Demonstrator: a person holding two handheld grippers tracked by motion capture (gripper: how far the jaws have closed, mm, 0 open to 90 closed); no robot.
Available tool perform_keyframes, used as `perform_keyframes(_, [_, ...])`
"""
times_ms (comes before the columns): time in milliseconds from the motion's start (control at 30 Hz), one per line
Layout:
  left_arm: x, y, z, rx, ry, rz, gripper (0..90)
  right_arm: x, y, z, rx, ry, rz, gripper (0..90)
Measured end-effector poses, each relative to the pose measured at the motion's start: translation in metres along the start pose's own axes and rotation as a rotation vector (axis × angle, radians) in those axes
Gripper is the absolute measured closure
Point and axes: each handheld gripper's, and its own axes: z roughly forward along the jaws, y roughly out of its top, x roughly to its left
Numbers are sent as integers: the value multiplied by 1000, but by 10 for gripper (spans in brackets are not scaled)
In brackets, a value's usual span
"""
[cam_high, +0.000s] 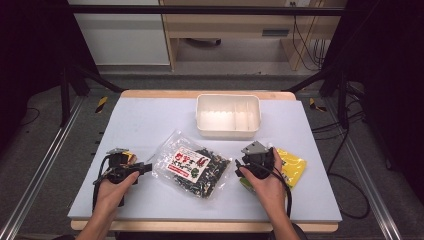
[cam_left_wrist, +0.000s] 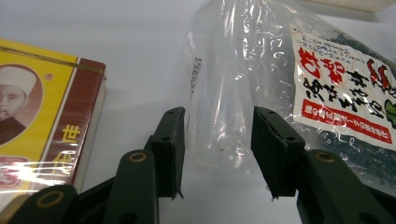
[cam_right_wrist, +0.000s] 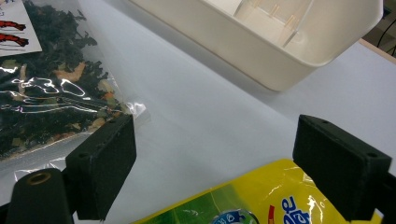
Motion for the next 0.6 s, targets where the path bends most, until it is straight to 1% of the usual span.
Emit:
perform_keyframes(133, [3, 0, 1, -1, -16, -14, 593, 0, 0, 0, 2, 1, 1, 139])
perform_keyframes(200, [4, 0, 1, -7, -29, -36, 624, 0, 0, 0, 2, 0, 3, 139])
perform_keyframes(300, [6, 0, 0, -14, -44, -49, 667, 0, 0, 0, 1, 0, 3, 139])
perform_keyframes(433, [6, 0, -1, -25, -56, -52, 702, 0, 0, 0, -2, 2, 3, 139])
perform_keyframes(533, [4, 1, -4, -40, -80, -46, 743, 0, 1, 0, -1, 0, 5, 139])
perform_keyframes(567, [4, 1, -4, -40, -80, -46, 762, 0, 1, 0, -4, 1, 0, 139])
perform_keyframes(600, [4, 2, -6, -57, -96, -40, 798, 0, 1, 0, -5, 1, 0, 139])
